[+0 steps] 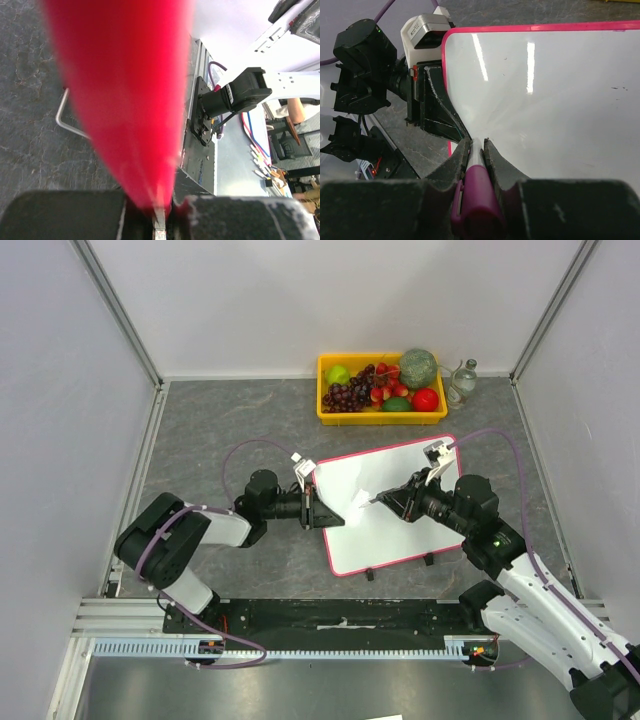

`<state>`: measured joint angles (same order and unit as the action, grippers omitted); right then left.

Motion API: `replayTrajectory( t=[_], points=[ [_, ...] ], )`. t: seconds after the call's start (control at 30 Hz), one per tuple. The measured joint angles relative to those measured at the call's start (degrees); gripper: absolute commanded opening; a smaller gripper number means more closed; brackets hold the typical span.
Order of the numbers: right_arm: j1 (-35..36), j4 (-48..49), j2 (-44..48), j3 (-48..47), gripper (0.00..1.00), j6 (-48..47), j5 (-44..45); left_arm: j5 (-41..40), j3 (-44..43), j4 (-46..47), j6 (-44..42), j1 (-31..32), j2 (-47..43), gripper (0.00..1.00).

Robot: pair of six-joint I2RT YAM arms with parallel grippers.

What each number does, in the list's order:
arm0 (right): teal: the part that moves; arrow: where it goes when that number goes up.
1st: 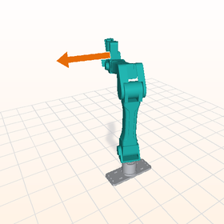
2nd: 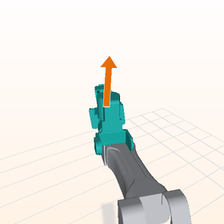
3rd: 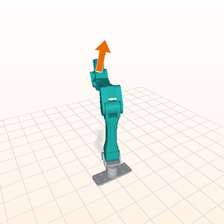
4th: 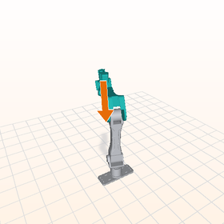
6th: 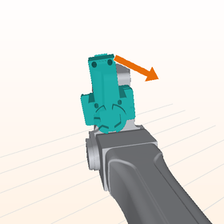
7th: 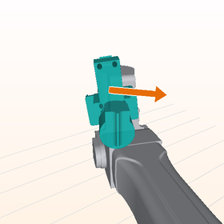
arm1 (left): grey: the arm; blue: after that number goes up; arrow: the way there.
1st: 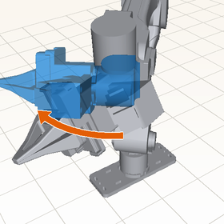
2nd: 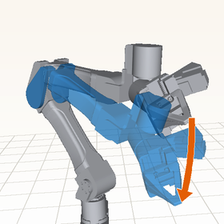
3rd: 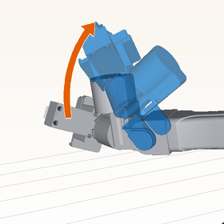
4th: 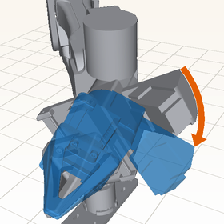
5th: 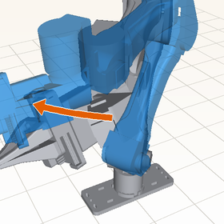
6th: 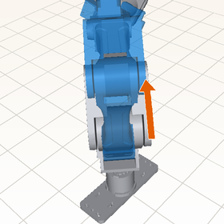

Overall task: Write a sentence on the whiteboard
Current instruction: Move the whiteboard to the center of the board.

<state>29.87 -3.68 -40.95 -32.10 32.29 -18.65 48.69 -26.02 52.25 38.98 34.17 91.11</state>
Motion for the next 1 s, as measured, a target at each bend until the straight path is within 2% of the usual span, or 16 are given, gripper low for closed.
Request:
replayTrajectory(
  t=[0.27,0.3,0.4,0.5,0.77,1.0],
  points=[
    [0.0,0.02,0.0,-0.07,0.0,0.0,0.02,1.46,-2.21,-3.39,-1.6,-0.02,0.83,0.02],
    [0.0,0.02,0.0,-0.09,0.0,0.0,0.02,1.42,-2.21,-3.63,-1.6,-0.02,0.63,0.05],
    [0.0,-0.02,-0.13,-0.2,0.0,-0.2,0.02,1.42,-2.21,-4.24,-1.62,-0.02,0.26,0.26],
    [0.0,0.0,-0.37,-0.57,0.0,-0.35,0.02,2.64,-1.86,-7.26,-2.78,0.17,0.22,0.41],
    [0.0,0.07,-0.31,-1.51,0.0,-0.37,0.02,3.19,-0.46,-15.65,-4.87,1.07,-3.17,0.59],
    [0.0,0.02,0.35,-1.6,0.0,-0.39,0.04,-4.37,1.57,-26.75,-6.43,1.68,-16.33,0.77]
  ],
)
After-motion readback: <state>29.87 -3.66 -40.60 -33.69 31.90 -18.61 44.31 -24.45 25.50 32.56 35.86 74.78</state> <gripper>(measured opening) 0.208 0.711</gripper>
